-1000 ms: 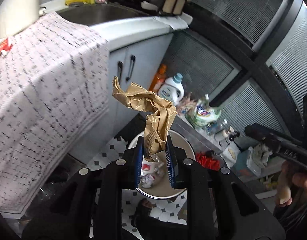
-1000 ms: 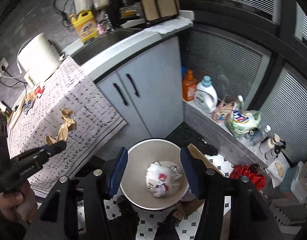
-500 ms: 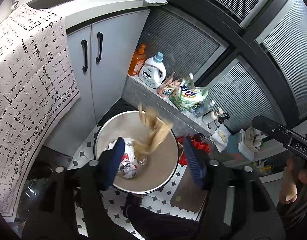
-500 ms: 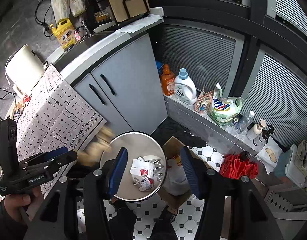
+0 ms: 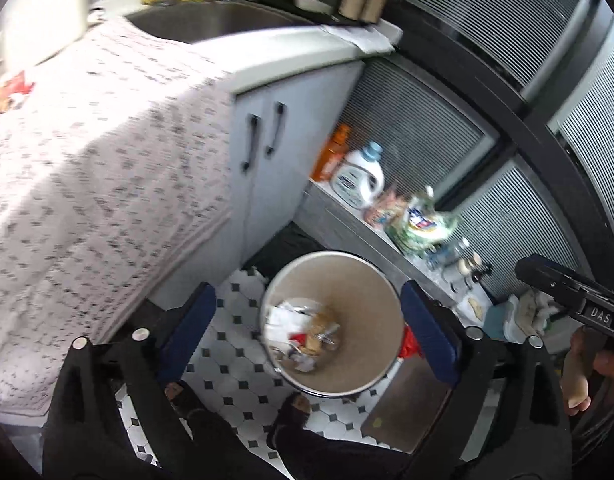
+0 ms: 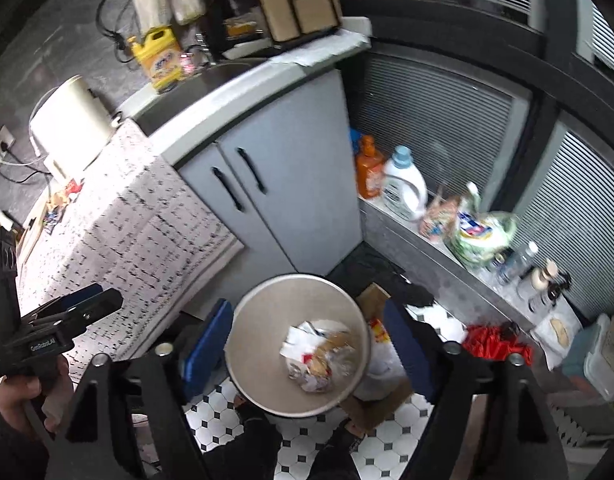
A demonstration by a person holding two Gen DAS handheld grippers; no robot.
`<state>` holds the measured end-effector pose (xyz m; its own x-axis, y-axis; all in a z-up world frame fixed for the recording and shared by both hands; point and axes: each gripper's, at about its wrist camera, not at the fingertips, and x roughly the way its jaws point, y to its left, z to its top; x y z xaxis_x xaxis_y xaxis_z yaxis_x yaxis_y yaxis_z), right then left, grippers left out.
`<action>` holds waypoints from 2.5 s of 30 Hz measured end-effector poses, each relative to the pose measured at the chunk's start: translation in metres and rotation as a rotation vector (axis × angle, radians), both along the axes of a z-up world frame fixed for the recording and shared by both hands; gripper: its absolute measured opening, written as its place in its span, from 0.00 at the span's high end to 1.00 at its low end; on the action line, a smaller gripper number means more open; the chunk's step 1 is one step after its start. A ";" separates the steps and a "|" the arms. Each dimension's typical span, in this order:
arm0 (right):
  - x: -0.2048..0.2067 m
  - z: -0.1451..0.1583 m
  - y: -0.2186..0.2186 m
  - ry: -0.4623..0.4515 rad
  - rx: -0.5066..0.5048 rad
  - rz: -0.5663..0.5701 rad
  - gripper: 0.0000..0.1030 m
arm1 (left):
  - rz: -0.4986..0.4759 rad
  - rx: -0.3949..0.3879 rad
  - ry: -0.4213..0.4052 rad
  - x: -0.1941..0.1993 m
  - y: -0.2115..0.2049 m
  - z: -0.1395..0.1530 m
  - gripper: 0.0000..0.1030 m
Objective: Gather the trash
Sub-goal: 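Raise both open tools back up to the counter, then grasp the silver foil wrapper with the left tool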
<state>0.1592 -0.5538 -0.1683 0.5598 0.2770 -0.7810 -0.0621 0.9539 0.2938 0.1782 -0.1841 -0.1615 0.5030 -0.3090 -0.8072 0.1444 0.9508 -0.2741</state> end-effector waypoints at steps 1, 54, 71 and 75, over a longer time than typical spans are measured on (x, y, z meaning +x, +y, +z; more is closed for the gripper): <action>0.004 0.003 0.009 -0.009 0.002 0.014 0.20 | 0.017 0.002 -0.006 0.000 0.007 0.003 0.08; 0.125 0.083 0.376 -0.153 -0.033 0.187 0.08 | 0.475 -0.053 -0.147 0.102 0.411 0.026 0.07; 0.163 0.081 0.456 -0.148 -0.039 0.275 0.11 | 0.472 -0.088 -0.072 0.119 0.443 0.001 0.89; 0.176 0.075 0.490 -0.131 -0.025 0.358 0.21 | 0.485 -0.103 -0.085 0.097 0.449 0.008 0.90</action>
